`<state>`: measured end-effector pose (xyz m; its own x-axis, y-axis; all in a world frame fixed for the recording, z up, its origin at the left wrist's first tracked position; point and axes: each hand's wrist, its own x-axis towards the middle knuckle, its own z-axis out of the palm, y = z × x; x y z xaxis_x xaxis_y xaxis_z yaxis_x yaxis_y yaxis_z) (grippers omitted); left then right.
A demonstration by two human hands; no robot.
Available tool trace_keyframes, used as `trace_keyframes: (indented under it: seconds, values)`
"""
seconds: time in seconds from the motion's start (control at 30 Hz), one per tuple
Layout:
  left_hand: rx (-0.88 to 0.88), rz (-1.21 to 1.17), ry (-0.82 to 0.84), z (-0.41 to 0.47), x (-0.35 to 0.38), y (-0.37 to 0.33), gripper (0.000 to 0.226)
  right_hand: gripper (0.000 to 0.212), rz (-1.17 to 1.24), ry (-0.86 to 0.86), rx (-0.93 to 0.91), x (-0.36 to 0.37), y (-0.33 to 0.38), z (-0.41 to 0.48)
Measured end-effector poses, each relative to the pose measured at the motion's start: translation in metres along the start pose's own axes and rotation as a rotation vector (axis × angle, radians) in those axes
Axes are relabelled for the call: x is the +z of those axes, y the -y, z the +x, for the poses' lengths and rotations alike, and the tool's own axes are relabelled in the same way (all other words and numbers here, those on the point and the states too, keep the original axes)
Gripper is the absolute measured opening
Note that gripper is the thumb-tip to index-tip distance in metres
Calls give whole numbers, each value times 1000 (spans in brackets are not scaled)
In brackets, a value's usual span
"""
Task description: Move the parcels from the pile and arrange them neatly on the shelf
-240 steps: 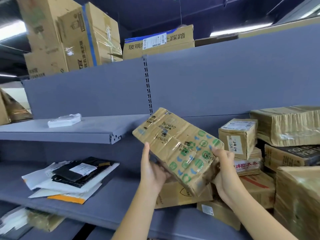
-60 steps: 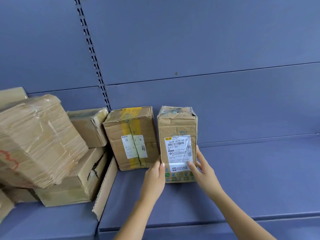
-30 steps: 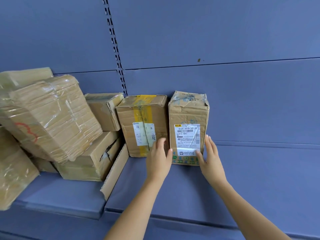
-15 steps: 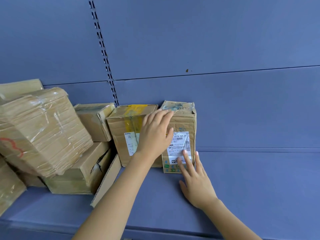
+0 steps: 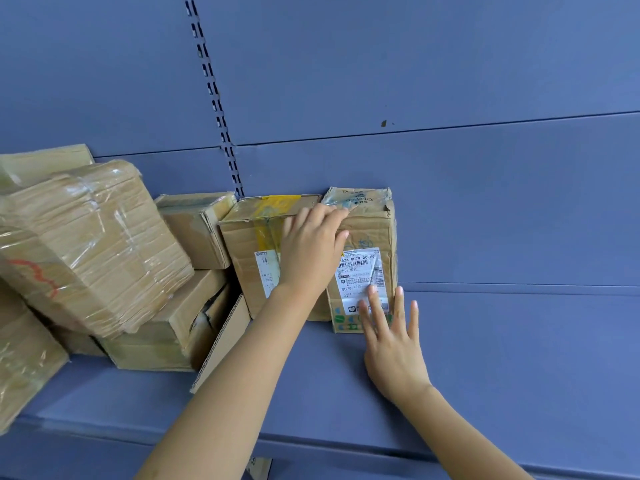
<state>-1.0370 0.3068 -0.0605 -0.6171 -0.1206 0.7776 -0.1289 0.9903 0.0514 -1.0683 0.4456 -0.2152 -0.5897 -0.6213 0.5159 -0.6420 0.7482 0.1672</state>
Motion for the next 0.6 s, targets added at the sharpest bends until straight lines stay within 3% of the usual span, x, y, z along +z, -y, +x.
trace_keyframes:
  seconds: [0.13, 0.2, 0.43, 0.6]
  values:
    - [38, 119, 32, -15, 7, -10, 57, 62, -30, 54, 61, -8, 15, -8]
    - [55, 176, 59, -25, 10, -12, 69, 72, 30, 79, 69, -11, 13, -12]
    - [-68, 225, 208, -71, 4, 0, 80, 82, 143, 108, 45, -13, 5, -20]
    - [-201, 314, 250, -117, -16, 26, 82, 76, 214, 105, 28, -9, 5, -19]
